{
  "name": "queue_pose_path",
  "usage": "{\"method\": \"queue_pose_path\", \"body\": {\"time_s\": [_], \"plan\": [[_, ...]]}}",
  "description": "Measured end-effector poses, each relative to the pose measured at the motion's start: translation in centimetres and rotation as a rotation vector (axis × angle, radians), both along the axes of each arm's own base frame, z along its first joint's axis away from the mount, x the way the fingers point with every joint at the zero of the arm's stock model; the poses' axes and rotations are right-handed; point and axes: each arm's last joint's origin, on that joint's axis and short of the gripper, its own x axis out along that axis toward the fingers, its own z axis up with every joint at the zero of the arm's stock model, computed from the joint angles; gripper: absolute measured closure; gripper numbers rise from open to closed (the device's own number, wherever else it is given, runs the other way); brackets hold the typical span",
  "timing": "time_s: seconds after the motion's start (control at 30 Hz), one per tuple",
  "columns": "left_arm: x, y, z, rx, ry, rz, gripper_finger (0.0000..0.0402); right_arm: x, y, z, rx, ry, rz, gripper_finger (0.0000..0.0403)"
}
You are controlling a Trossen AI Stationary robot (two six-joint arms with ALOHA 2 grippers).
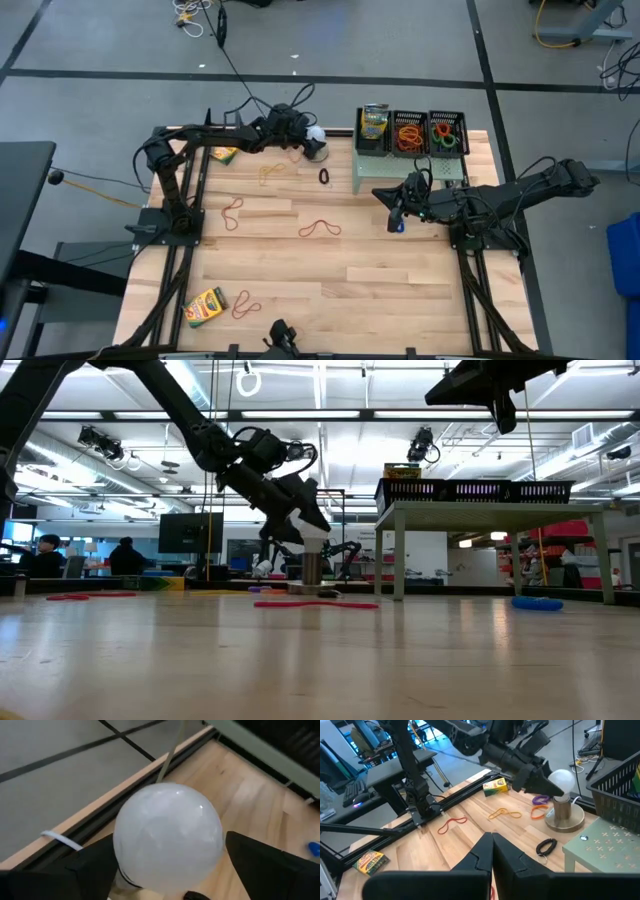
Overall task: Pick & Place Office Desk Supplies
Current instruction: Move the lamp to the top center of the table, then put the violet spring keychain into the right basket on the shelf
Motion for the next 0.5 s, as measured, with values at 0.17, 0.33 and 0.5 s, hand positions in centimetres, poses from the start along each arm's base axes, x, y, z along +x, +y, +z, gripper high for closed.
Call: {"method": "queue_pose_path", "body": {"time_s": [0.17,0.33,0.5], "plan": [[-0.4,-0.3,2.0,0.002,0.148,-0.024,0.0038,0.0,0.0,0.0,-0.013,0.005,0.003,0.0396],[-2.2,-1.6,4.5,-0.022,0.283,-0.110,0.0056,0.0,0.0,0.0,-0.024,0.011,0.006,0.0396],[-4.6,-3.4,5.6,-0.029,0.379,-0.059,0.0141,0.0,0.0,0.0,-0.039,0.017,0.009,0.0396]]}}
